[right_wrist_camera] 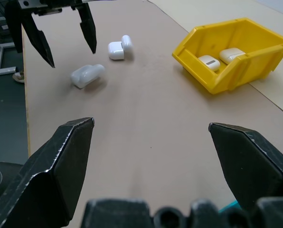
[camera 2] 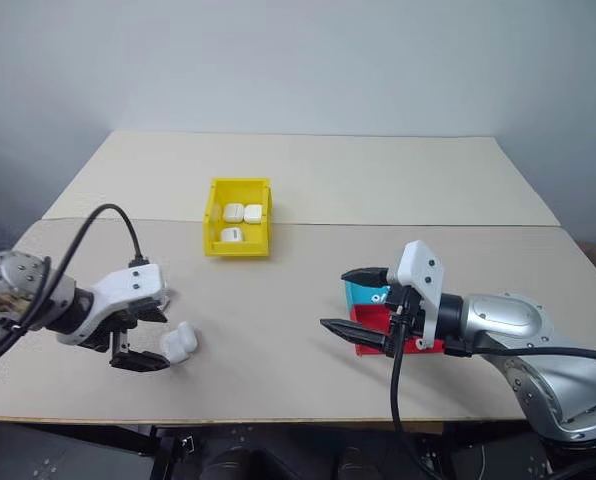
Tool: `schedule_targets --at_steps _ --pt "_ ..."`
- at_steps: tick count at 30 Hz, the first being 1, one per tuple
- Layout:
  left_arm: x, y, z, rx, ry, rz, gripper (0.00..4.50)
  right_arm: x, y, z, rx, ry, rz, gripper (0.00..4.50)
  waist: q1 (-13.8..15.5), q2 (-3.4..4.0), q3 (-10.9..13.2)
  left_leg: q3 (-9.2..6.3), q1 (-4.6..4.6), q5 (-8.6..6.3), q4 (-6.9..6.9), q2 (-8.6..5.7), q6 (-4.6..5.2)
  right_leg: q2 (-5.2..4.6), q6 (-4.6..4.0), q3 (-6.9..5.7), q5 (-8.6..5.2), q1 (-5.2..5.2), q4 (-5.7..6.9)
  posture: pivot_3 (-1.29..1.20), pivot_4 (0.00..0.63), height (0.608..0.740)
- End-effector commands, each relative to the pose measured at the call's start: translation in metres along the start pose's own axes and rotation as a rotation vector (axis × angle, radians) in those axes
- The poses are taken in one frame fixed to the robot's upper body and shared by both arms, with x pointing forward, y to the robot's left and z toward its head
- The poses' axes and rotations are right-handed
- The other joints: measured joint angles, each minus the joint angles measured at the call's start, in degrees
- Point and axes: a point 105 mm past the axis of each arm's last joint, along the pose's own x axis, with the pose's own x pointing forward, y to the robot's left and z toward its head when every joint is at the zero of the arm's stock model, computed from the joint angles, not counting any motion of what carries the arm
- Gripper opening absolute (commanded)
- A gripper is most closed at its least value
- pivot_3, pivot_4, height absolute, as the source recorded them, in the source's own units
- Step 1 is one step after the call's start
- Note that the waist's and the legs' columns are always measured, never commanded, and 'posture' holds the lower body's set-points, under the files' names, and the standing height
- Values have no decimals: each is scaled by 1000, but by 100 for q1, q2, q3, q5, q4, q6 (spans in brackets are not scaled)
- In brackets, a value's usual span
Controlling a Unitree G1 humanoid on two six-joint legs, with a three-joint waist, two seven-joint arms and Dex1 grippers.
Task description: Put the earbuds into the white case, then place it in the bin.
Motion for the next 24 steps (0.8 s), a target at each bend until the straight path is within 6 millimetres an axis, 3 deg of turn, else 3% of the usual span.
schedule_targets --at_steps 1,8,23,24 --pt "8 10 -8 -23 78 52 4487 -2 1 12 -59 -32 -7 4500 13 0 0 -1 0 0 0 0 0 0 0 -1 0 1 1 0 150 740" --pt "28 14 -6 -29 107 64 4487 -1 2 13 -56 -38 -11 4500 24 -1 0 -4 -7 0 5 -1 0 0 0 -2 0 0 -1 0 150 740" --pt "40 22 -3 25 113 113 4487 -2 8 12 -42 -44 -18 4500 24 -2 0 -6 -5 0 9 0 1 0 0 -4 0 3 1 0 150 740" --pt "41 23 -4 34 111 114 4309 -2 8 12 -42 -44 -19 4500 25 -2 0 -6 -5 0 10 0 1 0 0 -4 0 4 1 0 150 740"
